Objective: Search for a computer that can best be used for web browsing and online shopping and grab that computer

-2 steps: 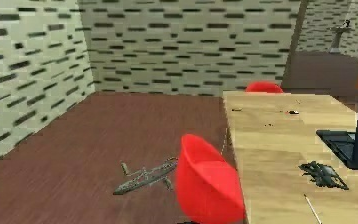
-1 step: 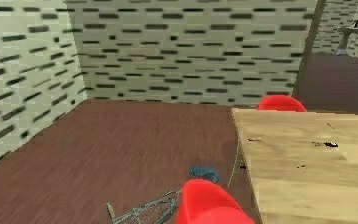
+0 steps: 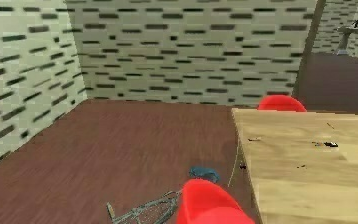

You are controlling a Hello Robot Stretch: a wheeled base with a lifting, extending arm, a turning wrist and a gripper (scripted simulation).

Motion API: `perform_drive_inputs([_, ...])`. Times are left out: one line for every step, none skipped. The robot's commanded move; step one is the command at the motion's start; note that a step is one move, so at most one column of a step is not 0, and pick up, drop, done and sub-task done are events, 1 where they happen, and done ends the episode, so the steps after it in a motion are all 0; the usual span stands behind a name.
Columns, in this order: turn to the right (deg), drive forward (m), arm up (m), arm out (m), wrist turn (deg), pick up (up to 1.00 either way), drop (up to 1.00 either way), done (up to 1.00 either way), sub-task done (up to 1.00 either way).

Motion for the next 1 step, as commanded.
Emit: perform_drive_inputs([3.0, 0.0, 0.0, 0.0, 0.0, 0.0, 0.0, 0.0, 0.0])
